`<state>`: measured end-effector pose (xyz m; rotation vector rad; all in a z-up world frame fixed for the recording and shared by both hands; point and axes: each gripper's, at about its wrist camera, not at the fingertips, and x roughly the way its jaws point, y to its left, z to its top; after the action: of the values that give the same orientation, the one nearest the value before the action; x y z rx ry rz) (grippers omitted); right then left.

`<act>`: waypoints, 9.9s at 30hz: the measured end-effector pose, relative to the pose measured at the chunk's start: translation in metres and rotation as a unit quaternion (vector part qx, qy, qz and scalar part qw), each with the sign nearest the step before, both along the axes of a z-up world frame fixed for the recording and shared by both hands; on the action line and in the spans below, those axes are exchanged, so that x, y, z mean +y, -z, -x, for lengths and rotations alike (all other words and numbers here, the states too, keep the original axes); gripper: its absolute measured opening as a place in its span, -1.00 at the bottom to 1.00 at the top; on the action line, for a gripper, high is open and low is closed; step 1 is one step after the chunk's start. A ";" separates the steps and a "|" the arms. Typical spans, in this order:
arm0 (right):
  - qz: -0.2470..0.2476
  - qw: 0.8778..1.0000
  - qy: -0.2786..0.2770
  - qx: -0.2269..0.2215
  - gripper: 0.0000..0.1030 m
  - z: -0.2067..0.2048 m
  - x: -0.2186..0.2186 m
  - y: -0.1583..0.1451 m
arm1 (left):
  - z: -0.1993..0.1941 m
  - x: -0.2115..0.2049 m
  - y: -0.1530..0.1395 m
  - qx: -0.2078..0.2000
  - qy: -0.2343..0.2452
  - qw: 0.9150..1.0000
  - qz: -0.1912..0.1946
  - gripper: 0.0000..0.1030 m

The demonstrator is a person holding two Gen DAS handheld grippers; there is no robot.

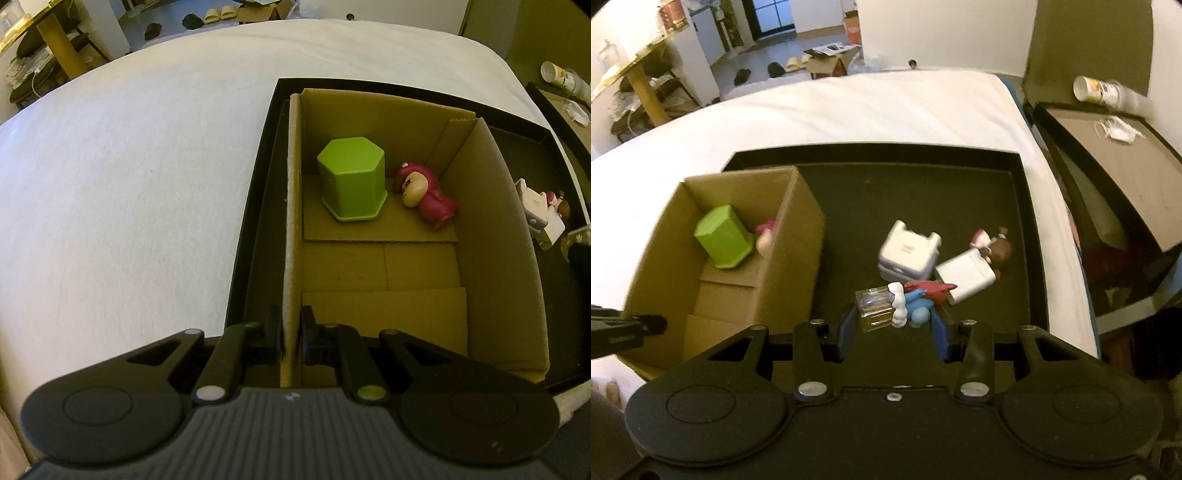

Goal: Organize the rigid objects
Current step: 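Carry the perfume-bottle figurine into the box and release it, then move the right gripper to the white cube adapter and grasp it, then carry the white cube adapter into the box and release it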

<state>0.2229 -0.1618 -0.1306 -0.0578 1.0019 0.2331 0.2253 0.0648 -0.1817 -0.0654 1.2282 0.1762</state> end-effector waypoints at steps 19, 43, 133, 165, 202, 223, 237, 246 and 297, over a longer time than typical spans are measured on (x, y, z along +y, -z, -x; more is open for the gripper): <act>0.003 0.998 -0.048 -0.033 -0.18 0.007 0.048 -0.036 | 0.006 0.004 -0.004 -0.006 0.001 1.000 0.012 -0.83; -0.015 0.996 -0.084 -0.004 -0.18 0.005 0.098 -0.042 | 0.005 0.007 -0.003 -0.009 -0.003 1.000 0.018 -0.84; -0.117 0.992 0.040 0.024 0.00 -0.019 -0.067 0.008 | -0.010 -0.039 0.005 0.031 -0.035 0.995 -0.090 -0.72; -0.040 0.998 0.036 0.042 0.22 -0.074 -0.019 0.054 | -0.010 -0.037 0.005 0.027 -0.043 0.995 -0.088 -0.68; -0.061 0.998 0.010 0.011 -0.11 -0.032 -0.009 -0.010 | -0.008 -0.030 0.002 0.018 -0.037 0.997 -0.062 -0.74; -0.051 0.998 -0.024 -0.019 -0.11 -0.011 0.055 -0.043 | 0.003 -0.020 0.003 -0.008 -0.006 1.000 -0.006 -0.84; -0.048 0.997 -0.057 -0.027 -0.11 -0.002 0.089 -0.047 | 0.007 -0.012 0.001 -0.014 0.002 1.000 0.017 -0.83; -0.044 0.996 -0.081 -0.006 -0.11 0.003 0.098 -0.035 | 0.005 -0.005 0.000 -0.014 -0.002 1.000 0.022 -0.84; -0.049 0.995 -0.080 0.018 -0.08 -0.004 0.072 -0.036 | 0.004 -0.009 0.003 -0.008 -0.014 1.000 0.012 -0.83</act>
<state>0.2271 -0.0899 -0.0950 -0.0437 1.0220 0.4314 0.2211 0.0553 -0.1846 -0.1049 1.2135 0.1853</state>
